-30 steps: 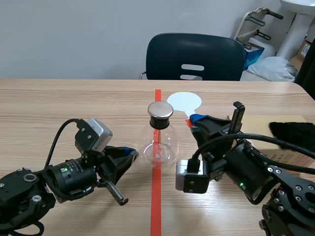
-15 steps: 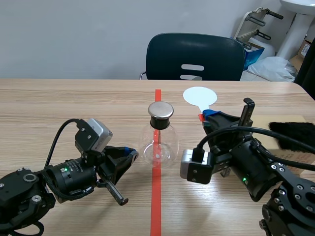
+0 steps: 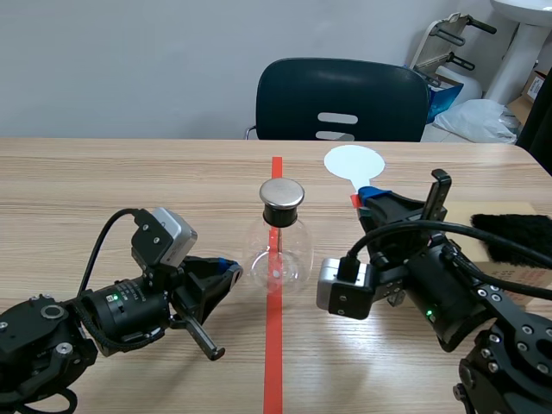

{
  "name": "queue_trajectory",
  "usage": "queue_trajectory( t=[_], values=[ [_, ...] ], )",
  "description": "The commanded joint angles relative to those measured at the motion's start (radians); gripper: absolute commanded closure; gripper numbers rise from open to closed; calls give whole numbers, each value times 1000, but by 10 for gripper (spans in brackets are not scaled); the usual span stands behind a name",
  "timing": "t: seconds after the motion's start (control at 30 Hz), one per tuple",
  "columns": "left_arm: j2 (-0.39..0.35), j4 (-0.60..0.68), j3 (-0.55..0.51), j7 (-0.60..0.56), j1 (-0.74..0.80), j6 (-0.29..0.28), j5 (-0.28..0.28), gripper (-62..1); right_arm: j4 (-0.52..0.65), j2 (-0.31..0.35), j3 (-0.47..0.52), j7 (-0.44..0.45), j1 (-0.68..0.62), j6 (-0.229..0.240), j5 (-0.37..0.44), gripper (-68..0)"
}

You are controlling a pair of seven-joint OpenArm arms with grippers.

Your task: Do the electroscope experiment. move the plate toward and away from the electroscope

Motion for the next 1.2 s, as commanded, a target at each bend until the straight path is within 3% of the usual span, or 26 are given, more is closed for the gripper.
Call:
queue_trajectory(
  t=[0.0,0.3,1.17],
  values=[
    [5,29,-1,-19,0,0,-6,-36,10,3,7,-3,17,-24,10,-7],
    [5,29,-1,-19,0,0,-6,-36,13,3,7,32,17,-40,10,-7],
    [5,29,-1,-19,0,0,-6,-36,42,2,5,354,17,-39,10,-7]
  ],
)
